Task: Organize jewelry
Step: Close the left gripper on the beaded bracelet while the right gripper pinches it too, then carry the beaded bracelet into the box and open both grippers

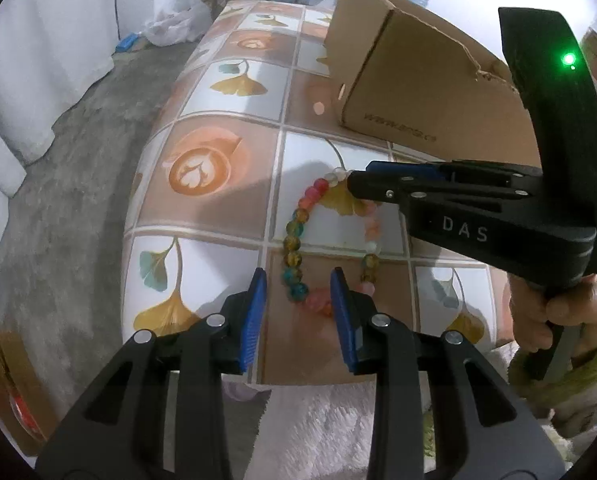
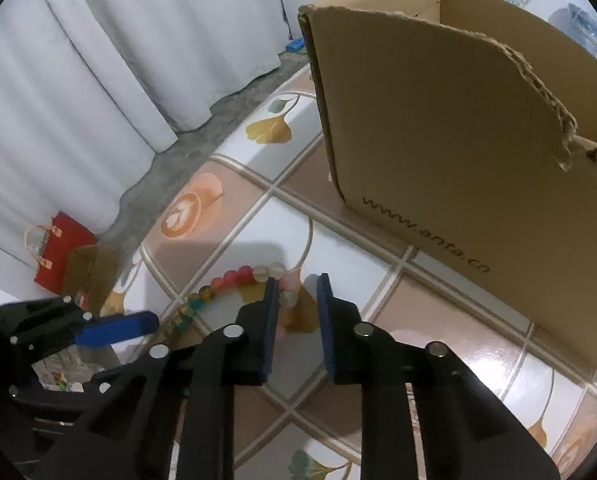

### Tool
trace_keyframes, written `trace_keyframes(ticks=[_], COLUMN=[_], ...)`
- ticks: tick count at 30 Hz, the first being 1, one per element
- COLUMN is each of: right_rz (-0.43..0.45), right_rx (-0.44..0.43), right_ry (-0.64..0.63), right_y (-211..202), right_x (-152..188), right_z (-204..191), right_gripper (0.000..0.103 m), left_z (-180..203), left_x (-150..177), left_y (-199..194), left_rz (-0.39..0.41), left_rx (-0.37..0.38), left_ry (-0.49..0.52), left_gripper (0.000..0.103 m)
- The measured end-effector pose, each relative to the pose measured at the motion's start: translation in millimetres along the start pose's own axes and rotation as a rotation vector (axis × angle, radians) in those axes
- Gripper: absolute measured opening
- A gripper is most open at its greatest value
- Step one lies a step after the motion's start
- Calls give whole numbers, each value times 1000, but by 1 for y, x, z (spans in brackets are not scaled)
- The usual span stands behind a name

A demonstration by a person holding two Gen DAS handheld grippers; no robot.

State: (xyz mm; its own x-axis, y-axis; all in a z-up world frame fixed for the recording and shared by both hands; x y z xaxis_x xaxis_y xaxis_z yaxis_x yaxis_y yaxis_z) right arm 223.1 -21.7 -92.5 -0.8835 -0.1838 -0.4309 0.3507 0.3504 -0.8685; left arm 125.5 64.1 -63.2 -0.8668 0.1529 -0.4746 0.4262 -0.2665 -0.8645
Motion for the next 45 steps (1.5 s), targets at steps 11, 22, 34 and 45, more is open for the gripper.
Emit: trace_keyframes(ticks=[11,22,34,45], right_rz=[25,112,302,534], right_rx=[85,168,262,327], right_ry=[38,66,56,-50], right_y=[-18,-39,-127,-245], right_x=[16,23,28,-13], right_z=[24,41,47,70], right_gripper=[10,9,9,9], left_z=[21,53,103,160], left_x=[-10,-14,-46,-107], left_y=[8,3,-64,-122], left_rz=[7,59,219,394], left_rx=[-99,-68,105,190], left_ry=[128,213,323,460], left_gripper=[19,8,8,8])
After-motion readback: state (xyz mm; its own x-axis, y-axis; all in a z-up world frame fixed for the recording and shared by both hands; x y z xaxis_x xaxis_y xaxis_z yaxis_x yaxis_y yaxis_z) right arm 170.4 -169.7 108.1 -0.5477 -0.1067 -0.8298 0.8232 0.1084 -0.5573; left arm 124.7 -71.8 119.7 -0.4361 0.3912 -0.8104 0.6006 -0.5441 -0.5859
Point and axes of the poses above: each gripper's, at about its wrist camera, not at the fingertips, and y roughly the way its jaws point, z to its right, x to its underside, the point moved 5 cm from there along y, roughly the way its jaws point, and after that the axes turned 7 degrees about y, right-handed, at the moved point
